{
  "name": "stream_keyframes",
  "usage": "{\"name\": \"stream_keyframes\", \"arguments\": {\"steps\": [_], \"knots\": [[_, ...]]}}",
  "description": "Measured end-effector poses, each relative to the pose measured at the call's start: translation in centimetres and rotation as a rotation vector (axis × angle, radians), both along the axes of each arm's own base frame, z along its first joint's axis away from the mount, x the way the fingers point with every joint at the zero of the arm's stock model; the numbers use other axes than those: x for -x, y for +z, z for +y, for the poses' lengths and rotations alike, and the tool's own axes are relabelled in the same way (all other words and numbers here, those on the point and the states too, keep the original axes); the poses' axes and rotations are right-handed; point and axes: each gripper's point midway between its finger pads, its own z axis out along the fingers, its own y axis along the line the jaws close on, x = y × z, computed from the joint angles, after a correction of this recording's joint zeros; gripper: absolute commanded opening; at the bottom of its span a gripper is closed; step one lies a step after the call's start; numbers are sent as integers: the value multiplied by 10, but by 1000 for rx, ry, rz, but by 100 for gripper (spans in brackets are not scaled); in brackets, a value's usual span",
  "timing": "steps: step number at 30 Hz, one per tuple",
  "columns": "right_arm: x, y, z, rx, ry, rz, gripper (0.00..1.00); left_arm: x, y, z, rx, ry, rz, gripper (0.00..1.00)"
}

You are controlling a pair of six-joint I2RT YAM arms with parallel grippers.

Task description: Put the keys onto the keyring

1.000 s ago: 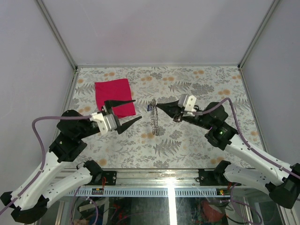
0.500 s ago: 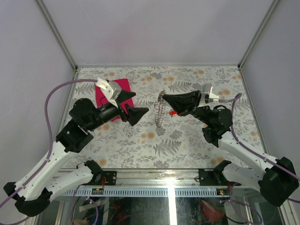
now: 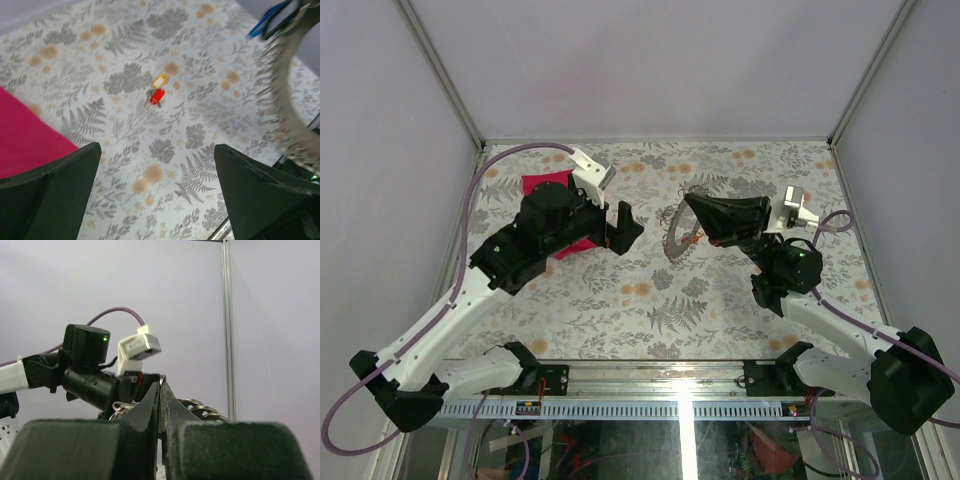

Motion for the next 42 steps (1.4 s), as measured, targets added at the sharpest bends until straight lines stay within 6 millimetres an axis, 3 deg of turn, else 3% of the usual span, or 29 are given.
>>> {"name": "stream_keyframes", "arguments": {"steps": [6,13,28,42], "knots": [[-2,2,-4,-22,-18,1,0,-13,-37,14,-116,124,118,100],[0,3,-7,-29,-22,-1,0,-19,-36,13,-113,172,173,100],[3,3,-6,-26,-9,-14,0,-3,4,5,70,93,67,100],[22,8,1,-2,94,-45,0,20,89,-4,266,-79,-232,100]]}}
